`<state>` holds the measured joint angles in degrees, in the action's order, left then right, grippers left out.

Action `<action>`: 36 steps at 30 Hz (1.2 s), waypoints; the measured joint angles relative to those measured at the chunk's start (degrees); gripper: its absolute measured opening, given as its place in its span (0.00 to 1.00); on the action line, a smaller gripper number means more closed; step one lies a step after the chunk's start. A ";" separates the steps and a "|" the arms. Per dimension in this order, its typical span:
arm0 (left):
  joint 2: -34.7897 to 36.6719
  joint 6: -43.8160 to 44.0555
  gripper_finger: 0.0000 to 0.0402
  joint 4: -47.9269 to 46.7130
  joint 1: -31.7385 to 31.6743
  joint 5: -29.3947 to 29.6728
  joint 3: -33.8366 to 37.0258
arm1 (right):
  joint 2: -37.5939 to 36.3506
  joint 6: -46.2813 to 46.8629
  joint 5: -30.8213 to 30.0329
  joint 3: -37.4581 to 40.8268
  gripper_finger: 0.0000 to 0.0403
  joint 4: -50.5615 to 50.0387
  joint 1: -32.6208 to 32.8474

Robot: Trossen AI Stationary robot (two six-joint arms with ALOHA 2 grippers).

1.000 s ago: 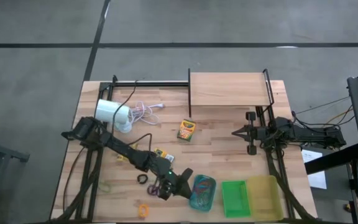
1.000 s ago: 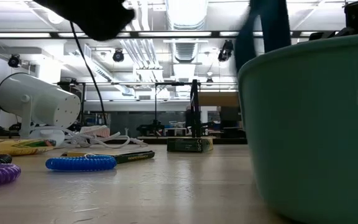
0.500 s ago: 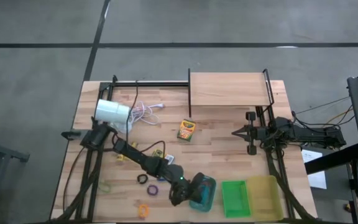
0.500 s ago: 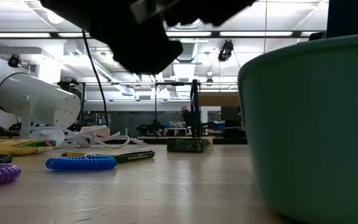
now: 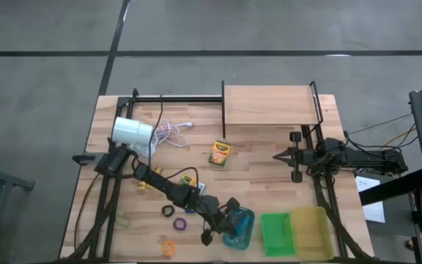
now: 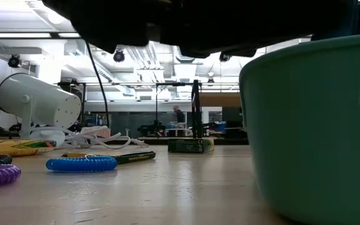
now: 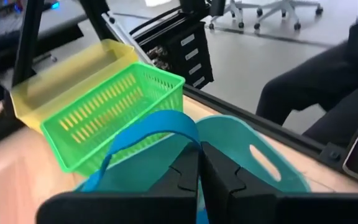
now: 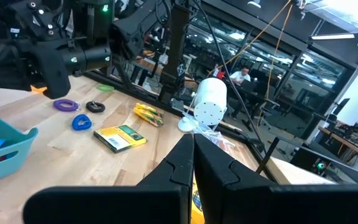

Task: Pick & Place Office Desk Supplies
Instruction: Put the blue rubber band into the blue bin, then put the green rubber band into the blue bin

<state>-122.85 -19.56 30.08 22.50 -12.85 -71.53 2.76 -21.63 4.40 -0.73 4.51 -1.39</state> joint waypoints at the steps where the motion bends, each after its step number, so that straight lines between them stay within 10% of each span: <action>1: 0.00 1.24 0.02 -0.18 -0.04 -0.01 -0.18 | 0.00 0.00 -0.01 0.02 0.02 0.00 -0.02; 21: 0.07 15.58 0.33 -8.73 -0.15 5.43 -1.21 | 0.00 0.00 0.00 0.01 0.02 0.00 -0.01; 36: 3.79 23.25 0.48 -34.11 -0.09 9.44 -11.06 | -0.03 0.00 -0.01 0.00 0.02 0.06 0.00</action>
<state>-119.06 3.69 -4.03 22.41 -3.41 -82.60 2.74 -21.63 4.39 -0.73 4.58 -1.39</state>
